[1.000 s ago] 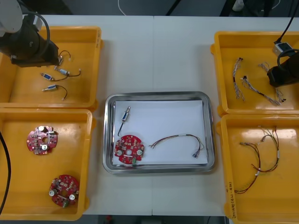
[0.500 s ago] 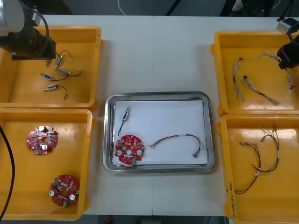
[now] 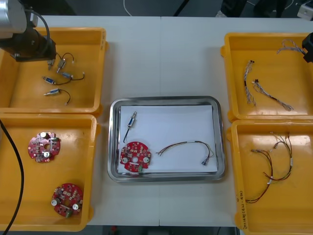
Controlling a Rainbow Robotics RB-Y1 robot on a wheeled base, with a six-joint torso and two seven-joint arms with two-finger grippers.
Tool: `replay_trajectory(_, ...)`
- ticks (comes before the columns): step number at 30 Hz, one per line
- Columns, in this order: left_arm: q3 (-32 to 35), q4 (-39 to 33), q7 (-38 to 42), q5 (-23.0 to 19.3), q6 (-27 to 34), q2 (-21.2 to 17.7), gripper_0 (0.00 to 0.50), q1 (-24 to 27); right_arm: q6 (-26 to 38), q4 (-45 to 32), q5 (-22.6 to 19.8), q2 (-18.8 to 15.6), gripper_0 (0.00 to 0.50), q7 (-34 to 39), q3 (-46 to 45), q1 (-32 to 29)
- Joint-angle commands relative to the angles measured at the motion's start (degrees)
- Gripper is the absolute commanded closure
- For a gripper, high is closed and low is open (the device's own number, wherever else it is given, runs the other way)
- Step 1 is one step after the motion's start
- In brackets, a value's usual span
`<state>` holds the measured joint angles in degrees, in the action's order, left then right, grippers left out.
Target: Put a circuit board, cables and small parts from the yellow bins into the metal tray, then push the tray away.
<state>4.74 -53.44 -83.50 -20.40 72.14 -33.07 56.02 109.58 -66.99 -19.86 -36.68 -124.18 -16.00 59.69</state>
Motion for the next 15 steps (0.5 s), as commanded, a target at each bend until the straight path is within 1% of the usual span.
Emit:
replay_trajectory(1,1.50,3.51,-8.26,1.16,-3.41,-2.00,0.000,5.06,0.42,-10.00,-0.71,2.67,0.500,2.45,-1.22,-2.47)
replay_trajectory(3,1.06,5.80,-8.78,1.16,-5.17,-2.09,0.000,5.86,0.42,-14.75,-1.15,3.99,0.500,2.36,-0.87,-3.61)
replay_trajectory(8,-0.52,10.54,-9.49,0.98,-8.86,-2.00,0.000,7.61,0.42,-21.78,-2.29,6.19,0.500,1.75,1.06,-5.46)
replay_trajectory(12,-0.96,13.01,-10.10,0.81,-11.15,-1.47,0.000,7.96,0.42,-28.37,-6.60,6.36,0.500,1.84,4.31,-8.45)
replay_trajectory(15,-1.66,14.24,-10.36,0.89,-12.29,-1.47,0.000,8.05,0.42,-32.59,-8.97,6.36,0.500,1.92,6.77,-10.55)
